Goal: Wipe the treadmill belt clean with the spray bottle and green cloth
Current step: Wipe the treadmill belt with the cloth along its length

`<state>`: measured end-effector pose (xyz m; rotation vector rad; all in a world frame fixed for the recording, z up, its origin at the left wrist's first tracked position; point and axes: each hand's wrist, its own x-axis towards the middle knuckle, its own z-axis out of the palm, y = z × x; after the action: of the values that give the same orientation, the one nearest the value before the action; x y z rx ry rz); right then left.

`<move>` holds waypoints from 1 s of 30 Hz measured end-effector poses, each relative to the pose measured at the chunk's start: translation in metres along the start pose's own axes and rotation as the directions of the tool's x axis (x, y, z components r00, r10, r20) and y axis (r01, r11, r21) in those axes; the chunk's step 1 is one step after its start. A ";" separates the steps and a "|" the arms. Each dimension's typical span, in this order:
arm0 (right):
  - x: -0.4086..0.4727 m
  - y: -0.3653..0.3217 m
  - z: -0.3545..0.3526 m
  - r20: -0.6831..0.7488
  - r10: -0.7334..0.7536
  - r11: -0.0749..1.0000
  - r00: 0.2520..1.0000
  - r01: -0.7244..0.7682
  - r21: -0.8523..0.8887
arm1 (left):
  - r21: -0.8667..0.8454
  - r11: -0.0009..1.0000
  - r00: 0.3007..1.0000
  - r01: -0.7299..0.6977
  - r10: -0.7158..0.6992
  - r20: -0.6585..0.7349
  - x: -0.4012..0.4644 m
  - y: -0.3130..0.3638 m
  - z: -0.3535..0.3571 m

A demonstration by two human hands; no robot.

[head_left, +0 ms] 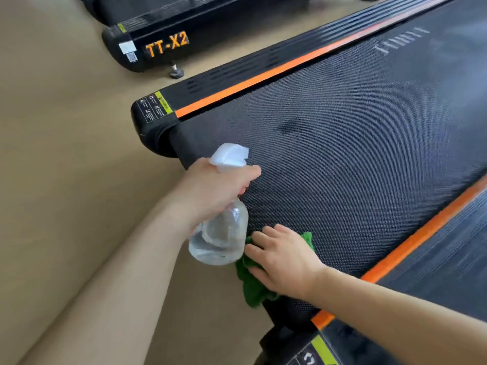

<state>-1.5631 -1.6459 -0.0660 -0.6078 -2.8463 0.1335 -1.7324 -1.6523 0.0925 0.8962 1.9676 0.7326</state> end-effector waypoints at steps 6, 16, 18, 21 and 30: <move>0.090 0.030 0.016 -0.127 0.230 0.972 0.965 -0.234 -0.023 | 0.138 0.989 0.996 -0.058 0.049 0.072 0.023 -0.030 -0.004; 0.068 -0.019 0.012 0.001 0.343 0.937 0.939 -0.342 -0.072 | 0.109 0.973 0.938 -0.202 0.160 0.306 0.098 -0.040 -0.041; 0.055 -0.028 0.009 0.054 0.225 0.969 0.973 -0.218 -0.115 | 0.086 0.973 0.916 -0.215 0.171 0.364 0.112 -0.047 -0.047; 0.066 -0.019 0.013 0.038 0.188 0.967 0.981 -0.178 -0.184 | 0.033 0.969 0.894 -0.246 0.214 0.393 0.127 -0.055 -0.055; 0.138 0.009 0.030 -0.206 0.554 0.805 0.807 -0.582 -0.118 | -0.009 0.949 0.846 -0.315 0.286 0.451 0.139 -0.079 -0.066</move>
<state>-1.6898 -1.5823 -0.0687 -1.4357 -2.4394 -0.0709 -1.8694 -1.5968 0.0034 1.3076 1.4623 0.5696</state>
